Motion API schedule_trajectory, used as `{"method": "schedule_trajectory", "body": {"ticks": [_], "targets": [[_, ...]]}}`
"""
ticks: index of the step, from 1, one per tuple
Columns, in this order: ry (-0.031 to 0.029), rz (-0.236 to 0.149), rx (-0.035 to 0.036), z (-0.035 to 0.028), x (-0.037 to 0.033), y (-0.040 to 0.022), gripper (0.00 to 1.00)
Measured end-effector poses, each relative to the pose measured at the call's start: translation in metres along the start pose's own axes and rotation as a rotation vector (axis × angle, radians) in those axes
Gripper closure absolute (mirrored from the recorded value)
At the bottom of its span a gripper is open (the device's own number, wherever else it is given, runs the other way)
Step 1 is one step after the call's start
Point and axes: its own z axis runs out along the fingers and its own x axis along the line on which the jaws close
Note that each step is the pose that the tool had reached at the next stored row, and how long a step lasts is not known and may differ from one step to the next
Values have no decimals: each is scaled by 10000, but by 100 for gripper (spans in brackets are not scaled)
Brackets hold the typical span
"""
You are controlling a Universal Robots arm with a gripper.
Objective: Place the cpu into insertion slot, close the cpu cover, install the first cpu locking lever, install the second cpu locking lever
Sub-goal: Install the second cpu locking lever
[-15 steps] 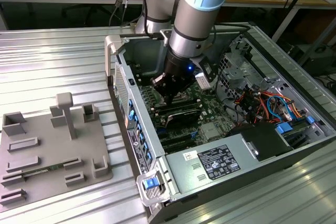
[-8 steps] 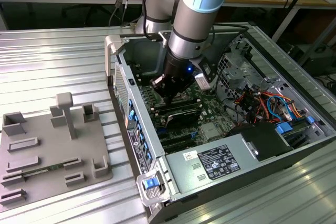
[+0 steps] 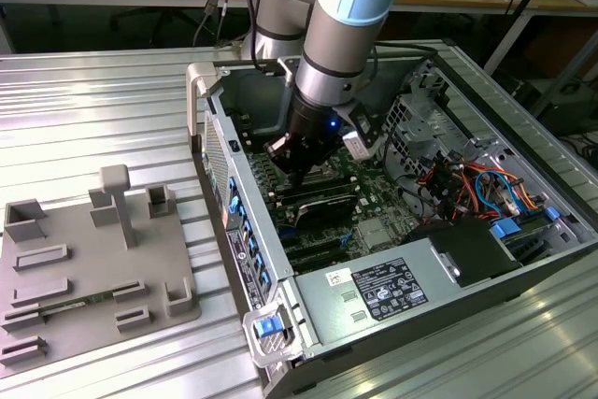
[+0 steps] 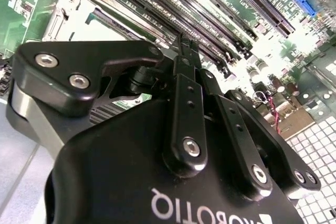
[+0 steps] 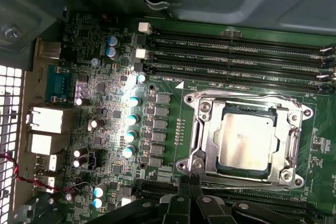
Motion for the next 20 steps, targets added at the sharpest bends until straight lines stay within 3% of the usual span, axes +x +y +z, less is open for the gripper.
{"method": "schedule_trajectory", "body": {"ticks": [11,20], "targets": [[12,-36,0,61,4,43,89],[11,-36,-4,68,-3,99,89]]}}
